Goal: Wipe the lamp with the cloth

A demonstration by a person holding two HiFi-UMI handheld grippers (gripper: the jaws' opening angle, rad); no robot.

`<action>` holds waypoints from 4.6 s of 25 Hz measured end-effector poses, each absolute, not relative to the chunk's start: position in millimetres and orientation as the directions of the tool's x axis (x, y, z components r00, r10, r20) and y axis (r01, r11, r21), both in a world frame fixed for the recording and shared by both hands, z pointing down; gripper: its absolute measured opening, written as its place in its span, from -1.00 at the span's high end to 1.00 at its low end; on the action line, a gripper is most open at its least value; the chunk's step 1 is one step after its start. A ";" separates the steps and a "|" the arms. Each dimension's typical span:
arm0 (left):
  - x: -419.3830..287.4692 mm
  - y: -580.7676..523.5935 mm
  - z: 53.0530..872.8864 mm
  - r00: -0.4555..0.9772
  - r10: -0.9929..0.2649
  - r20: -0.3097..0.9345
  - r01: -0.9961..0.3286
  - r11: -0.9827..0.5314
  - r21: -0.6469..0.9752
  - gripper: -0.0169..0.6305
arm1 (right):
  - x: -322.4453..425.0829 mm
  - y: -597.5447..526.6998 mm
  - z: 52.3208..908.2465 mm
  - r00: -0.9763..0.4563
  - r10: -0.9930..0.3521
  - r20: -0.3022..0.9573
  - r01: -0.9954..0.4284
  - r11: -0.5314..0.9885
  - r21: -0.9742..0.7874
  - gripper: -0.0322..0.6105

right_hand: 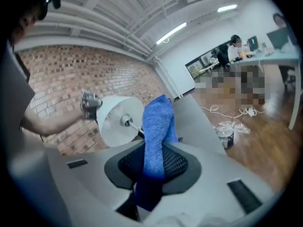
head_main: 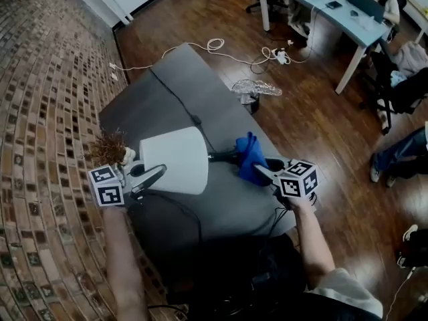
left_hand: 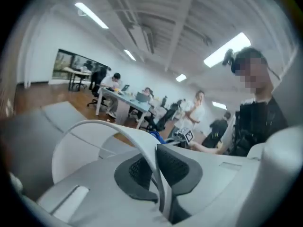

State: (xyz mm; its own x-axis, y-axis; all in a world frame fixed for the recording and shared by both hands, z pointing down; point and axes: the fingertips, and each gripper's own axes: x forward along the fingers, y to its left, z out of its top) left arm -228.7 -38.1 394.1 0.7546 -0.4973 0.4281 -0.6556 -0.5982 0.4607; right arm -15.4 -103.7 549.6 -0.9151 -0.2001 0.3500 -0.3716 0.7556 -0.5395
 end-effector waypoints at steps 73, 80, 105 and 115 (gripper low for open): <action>-232.8 165.6 639.2 0.381 -0.458 0.803 -0.550 -0.811 -0.202 0.92 | -106.4 -122.5 557.5 -0.807 0.109 0.580 -0.202 0.873 -0.445 0.66; -248.7 169.8 611.1 0.496 -0.565 0.659 -0.845 -0.489 0.216 -0.33 | -150.5 -64.1 626.1 -0.588 0.104 0.802 -0.101 0.974 -0.201 0.66; -270.4 37.5 509.3 0.546 -0.829 0.120 -0.750 -0.420 0.511 0.81 | -131.4 -96.4 627.1 -0.703 -0.081 0.707 -0.268 0.951 -0.158 0.66; -260.6 31.8 538.8 0.636 -0.767 0.082 -0.719 -0.550 0.425 0.83 | -209.1 -87.7 595.3 -0.819 0.175 0.546 -0.188 0.818 -0.544 0.66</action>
